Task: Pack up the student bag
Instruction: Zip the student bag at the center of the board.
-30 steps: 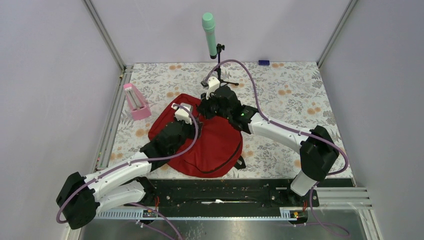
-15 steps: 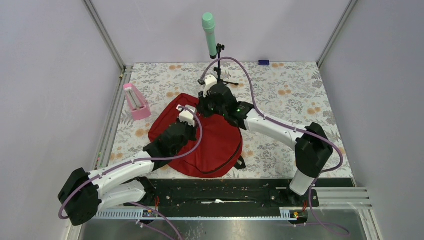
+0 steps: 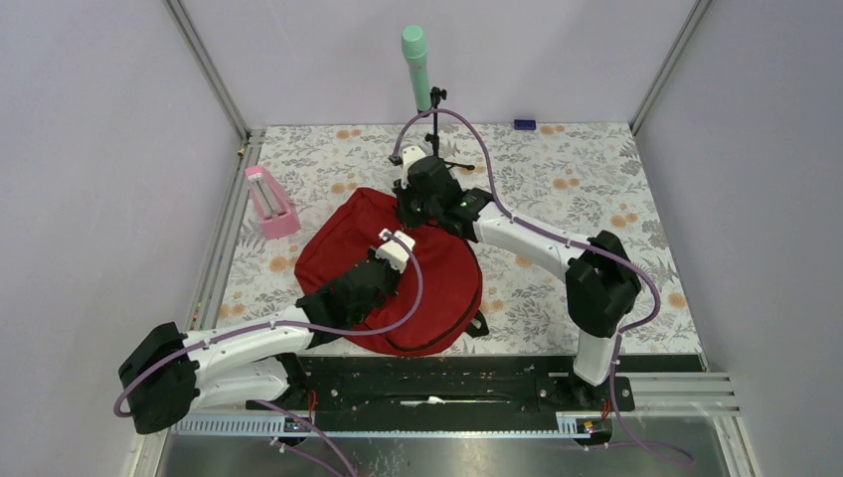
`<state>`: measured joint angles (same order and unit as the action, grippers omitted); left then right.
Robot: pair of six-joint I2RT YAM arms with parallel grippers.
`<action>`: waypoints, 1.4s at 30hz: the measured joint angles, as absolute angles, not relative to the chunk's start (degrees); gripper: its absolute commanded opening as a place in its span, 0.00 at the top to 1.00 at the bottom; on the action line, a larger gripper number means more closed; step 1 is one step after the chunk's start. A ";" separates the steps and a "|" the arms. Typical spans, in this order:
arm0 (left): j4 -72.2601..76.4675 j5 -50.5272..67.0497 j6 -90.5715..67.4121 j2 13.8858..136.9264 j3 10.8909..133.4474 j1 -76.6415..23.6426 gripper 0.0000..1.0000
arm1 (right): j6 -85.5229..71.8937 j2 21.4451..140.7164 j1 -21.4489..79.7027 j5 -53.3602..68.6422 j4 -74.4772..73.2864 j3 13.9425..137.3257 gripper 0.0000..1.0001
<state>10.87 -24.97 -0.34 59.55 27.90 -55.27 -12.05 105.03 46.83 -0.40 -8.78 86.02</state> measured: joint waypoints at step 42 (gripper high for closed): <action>-0.49 -18.50 -20.05 58.24 33.98 -49.50 0.01 | -11.03 94.61 34.89 5.63 1.89 75.85 0.30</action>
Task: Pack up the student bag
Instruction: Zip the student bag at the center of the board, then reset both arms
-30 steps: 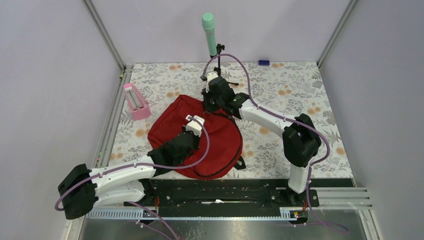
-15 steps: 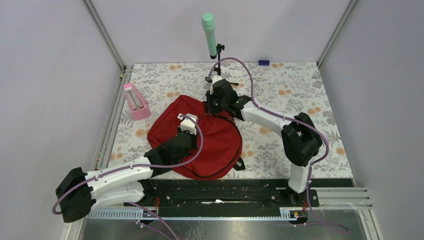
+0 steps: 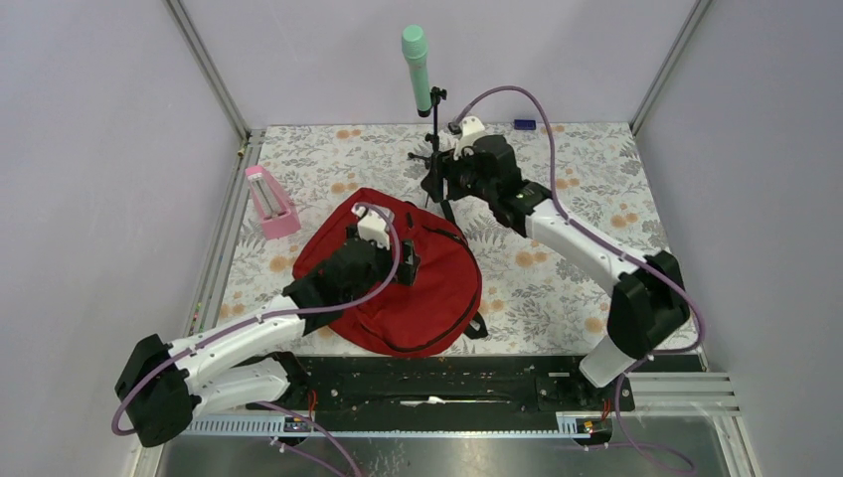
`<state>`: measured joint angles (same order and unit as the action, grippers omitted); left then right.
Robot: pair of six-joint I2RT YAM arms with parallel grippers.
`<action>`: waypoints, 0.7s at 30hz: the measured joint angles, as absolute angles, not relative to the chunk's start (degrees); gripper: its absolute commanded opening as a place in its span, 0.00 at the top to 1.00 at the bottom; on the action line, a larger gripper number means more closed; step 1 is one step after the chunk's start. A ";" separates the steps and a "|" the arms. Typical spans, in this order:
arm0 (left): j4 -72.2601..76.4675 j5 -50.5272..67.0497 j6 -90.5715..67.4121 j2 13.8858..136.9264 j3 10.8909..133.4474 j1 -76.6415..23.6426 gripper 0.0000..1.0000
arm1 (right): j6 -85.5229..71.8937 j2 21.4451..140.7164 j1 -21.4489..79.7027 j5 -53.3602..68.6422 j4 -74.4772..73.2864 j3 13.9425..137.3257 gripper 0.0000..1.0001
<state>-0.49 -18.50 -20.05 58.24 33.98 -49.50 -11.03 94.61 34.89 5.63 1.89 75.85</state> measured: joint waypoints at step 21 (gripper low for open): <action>-26.61 -7.79 -20.64 47.55 53.52 -14.63 0.01 | -23.29 69.97 -3.07 15.86 -4.25 48.03 0.28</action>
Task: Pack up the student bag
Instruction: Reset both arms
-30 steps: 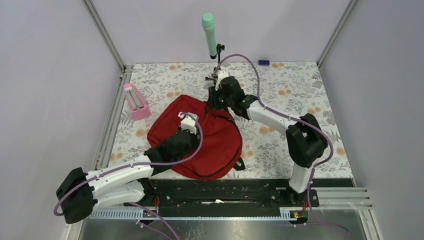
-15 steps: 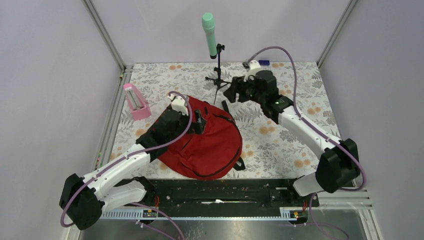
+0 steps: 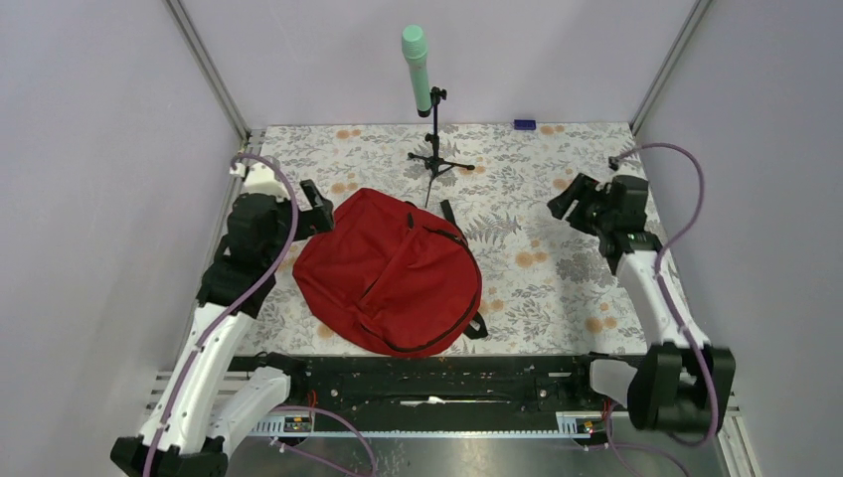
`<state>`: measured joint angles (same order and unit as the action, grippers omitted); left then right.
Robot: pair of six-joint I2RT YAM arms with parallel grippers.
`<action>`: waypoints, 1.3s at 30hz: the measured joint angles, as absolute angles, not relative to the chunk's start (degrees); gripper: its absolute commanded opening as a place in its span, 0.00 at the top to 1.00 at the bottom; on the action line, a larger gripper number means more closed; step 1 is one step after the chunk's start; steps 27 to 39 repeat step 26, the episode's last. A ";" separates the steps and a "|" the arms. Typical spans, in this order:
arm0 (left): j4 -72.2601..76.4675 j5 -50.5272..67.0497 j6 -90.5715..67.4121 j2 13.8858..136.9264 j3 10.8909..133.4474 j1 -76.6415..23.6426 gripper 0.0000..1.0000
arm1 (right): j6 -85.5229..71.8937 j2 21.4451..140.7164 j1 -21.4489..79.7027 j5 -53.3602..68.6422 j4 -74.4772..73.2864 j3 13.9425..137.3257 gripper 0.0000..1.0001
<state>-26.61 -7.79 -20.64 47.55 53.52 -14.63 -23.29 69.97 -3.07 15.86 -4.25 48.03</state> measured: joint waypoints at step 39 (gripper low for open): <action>-22.92 -21.91 -12.86 28.56 45.91 -14.61 0.01 | -13.15 28.58 -3.92 -5.13 16.45 21.47 0.28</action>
